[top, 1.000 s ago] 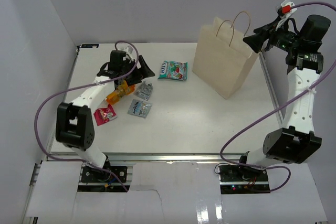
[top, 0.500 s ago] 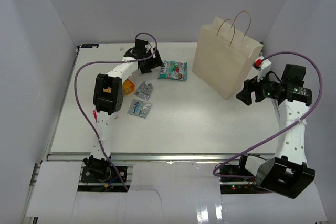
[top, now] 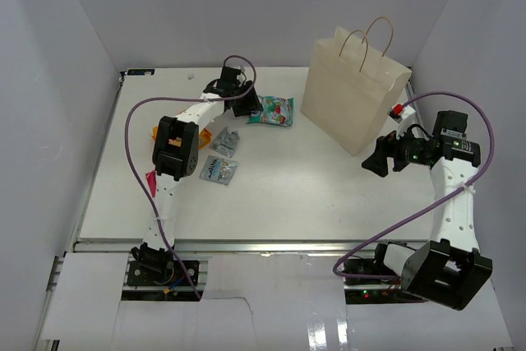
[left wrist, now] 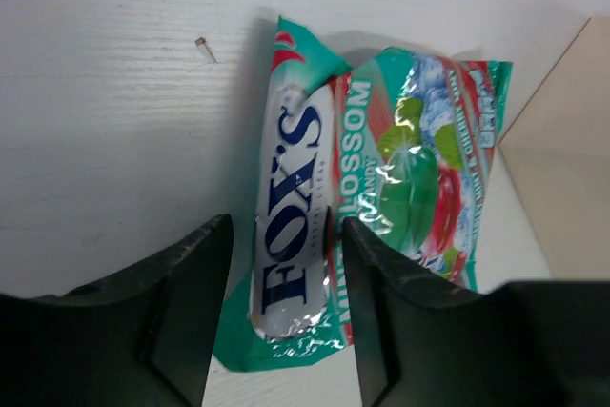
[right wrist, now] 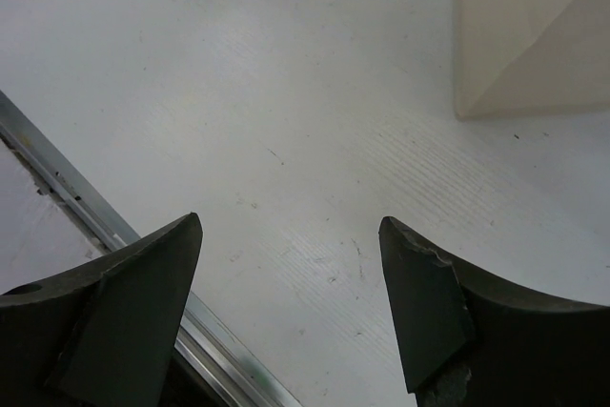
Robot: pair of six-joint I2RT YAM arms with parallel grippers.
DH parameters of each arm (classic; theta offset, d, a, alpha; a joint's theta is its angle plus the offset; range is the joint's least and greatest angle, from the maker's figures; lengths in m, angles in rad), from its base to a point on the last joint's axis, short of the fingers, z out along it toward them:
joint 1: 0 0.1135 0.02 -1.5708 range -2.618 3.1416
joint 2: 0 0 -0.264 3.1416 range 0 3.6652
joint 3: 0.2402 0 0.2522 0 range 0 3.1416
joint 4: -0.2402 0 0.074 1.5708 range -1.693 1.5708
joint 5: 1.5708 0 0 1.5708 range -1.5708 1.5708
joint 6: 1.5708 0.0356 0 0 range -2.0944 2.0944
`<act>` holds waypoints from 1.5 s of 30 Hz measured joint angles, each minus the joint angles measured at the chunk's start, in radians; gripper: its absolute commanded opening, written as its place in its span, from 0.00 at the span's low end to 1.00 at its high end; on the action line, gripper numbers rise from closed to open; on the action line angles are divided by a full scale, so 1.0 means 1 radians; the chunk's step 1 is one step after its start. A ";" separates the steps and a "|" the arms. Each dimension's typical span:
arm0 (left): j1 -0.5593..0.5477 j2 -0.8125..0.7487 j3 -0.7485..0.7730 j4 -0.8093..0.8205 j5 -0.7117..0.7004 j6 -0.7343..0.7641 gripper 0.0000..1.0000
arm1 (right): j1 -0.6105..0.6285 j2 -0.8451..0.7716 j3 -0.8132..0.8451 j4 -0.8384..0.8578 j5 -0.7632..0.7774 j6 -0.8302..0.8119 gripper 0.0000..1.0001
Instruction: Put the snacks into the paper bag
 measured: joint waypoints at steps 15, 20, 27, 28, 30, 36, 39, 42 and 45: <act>0.005 -0.116 -0.203 0.065 0.132 0.003 0.00 | 0.151 0.051 -0.104 0.035 -0.037 0.047 0.79; 0.024 -0.305 -0.468 0.182 0.267 -0.012 0.00 | 0.288 0.090 -0.091 0.092 -0.002 0.131 0.81; 0.036 -0.541 -0.703 0.372 0.468 -0.055 0.00 | 0.412 0.158 -0.032 0.347 0.061 0.399 0.84; 0.036 -0.573 -0.728 0.396 0.494 -0.062 0.00 | 0.433 0.161 -0.030 0.393 0.074 0.438 0.86; 0.035 -0.623 -0.767 0.437 0.542 -0.073 0.00 | 0.475 0.173 -0.029 0.480 0.077 0.504 0.93; 0.022 -0.748 -0.870 0.489 0.645 -0.066 0.00 | 0.563 0.233 0.031 0.588 -0.131 0.312 0.90; 0.012 -0.826 -0.943 0.485 0.658 -0.033 0.00 | 0.588 0.317 0.171 0.583 -0.154 0.211 0.90; -0.003 -0.906 -0.995 0.476 0.664 0.003 0.00 | 0.608 0.430 0.333 0.581 -0.127 0.188 0.92; -0.020 -0.982 -1.027 0.472 0.665 0.034 0.00 | 0.636 0.501 0.388 0.575 -0.085 0.191 0.93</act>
